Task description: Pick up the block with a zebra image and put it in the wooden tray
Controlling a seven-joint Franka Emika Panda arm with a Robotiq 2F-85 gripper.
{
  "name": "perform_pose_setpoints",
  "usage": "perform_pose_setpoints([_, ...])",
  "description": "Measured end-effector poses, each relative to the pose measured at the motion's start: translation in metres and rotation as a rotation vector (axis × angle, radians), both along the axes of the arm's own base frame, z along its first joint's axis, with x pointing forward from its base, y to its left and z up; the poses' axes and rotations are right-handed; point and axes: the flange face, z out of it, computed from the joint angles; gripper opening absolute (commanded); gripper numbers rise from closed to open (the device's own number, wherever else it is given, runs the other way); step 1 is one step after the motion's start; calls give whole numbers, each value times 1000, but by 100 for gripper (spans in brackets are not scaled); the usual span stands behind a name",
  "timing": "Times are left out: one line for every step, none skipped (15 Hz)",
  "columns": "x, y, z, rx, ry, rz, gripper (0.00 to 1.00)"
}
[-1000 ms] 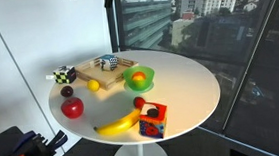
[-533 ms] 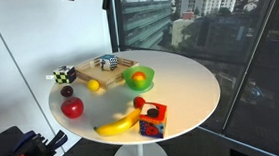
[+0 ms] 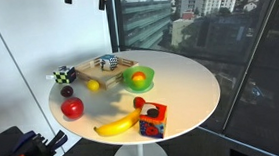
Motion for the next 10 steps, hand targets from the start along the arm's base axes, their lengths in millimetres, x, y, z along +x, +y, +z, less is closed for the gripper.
perform_pose_setpoints([3, 7, 1, -6, -10, 14, 100])
perform_pose_setpoints([6, 14, 1, -11, -22, 27, 100])
perform_pose_setpoints([9, 20, 0, -17, -33, 39, 100])
perform_pose_setpoints([12, 27, -1, -23, -46, 50, 100])
perform_pose_setpoints([14, 34, -3, -29, -58, 59, 100])
perform_pose_setpoints([17, 41, -5, -35, -71, 67, 100])
perform_pose_setpoints([19, 48, -9, -40, -81, 75, 100])
perform_pose_setpoints([21, 55, -13, -45, -92, 81, 100])
perform_pose_setpoints([23, 62, -18, -50, -101, 86, 100])
perform_pose_setpoints([24, 69, -23, -54, -109, 93, 100])
